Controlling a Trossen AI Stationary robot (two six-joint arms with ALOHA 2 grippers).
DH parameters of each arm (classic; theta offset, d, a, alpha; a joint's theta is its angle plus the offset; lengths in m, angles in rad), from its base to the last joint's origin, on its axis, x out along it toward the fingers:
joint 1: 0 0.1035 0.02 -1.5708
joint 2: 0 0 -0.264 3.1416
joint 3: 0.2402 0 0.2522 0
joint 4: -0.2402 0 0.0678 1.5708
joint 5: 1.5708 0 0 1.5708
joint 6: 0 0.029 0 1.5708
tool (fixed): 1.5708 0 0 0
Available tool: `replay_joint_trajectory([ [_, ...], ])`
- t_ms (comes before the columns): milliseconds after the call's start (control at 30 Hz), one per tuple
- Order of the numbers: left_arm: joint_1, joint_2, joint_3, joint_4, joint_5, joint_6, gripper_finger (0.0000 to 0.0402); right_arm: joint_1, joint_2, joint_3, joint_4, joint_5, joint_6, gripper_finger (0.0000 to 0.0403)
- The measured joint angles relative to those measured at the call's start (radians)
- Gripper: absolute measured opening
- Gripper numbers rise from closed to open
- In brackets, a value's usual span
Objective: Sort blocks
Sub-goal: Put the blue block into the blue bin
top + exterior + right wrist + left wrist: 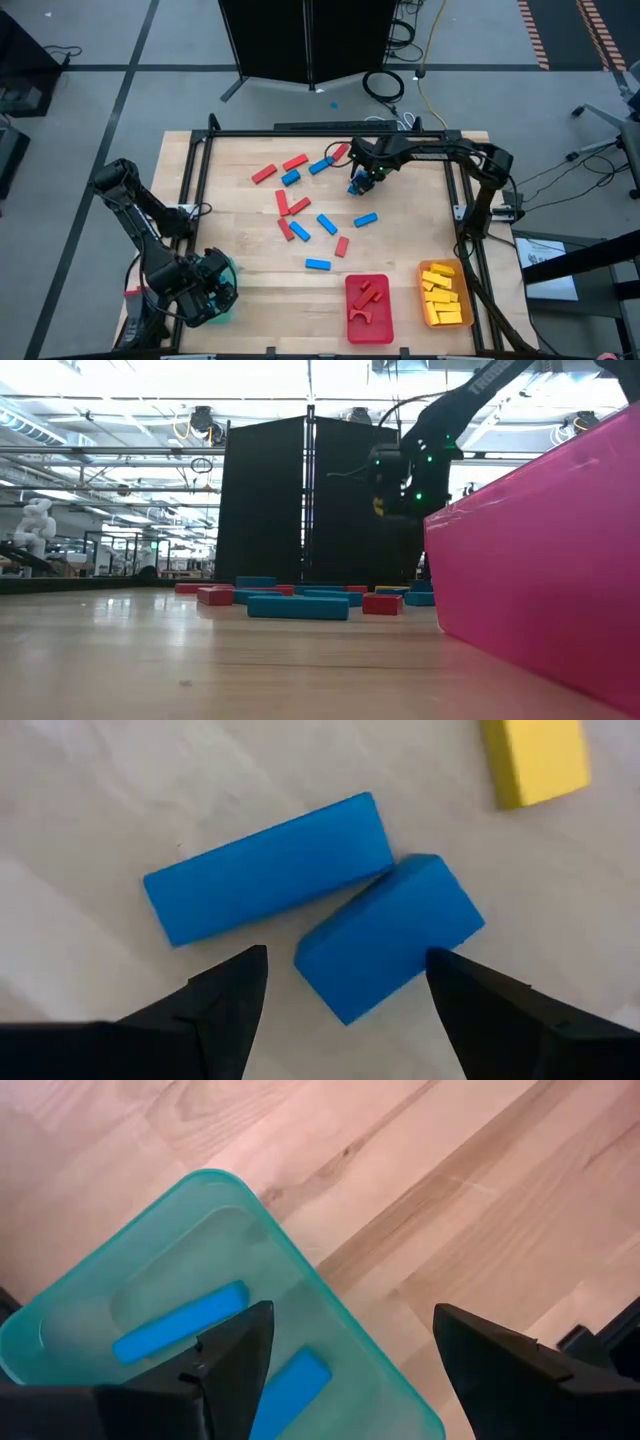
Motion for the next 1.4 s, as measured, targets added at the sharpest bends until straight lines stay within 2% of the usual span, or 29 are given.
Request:
replay_joint_trajectory([
  [200,0.000,0.000,0.000,-0.003,0.000,0.001,0.0281,-0.024,0.024,0.005,0.040,0.012,0.065,0.0270],
  [367,0.000,0.000,0.000,-0.005,-0.002,0.001,0.0281,-0.033,0.028,-0.003,0.000,-0.005,0.079,0.0270],
  [733,0.000,0.000,0.000,-0.050,-0.089,0.001,0.0281,-0.044,-0.060,0.045,0.005,0.019,0.040,0.0270],
  [1400,0.000,0.000,0.000,-0.112,-0.106,0.028,0.0281,-0.056,0.073,0.073,0.071,-0.006,0.178,0.0263],
])
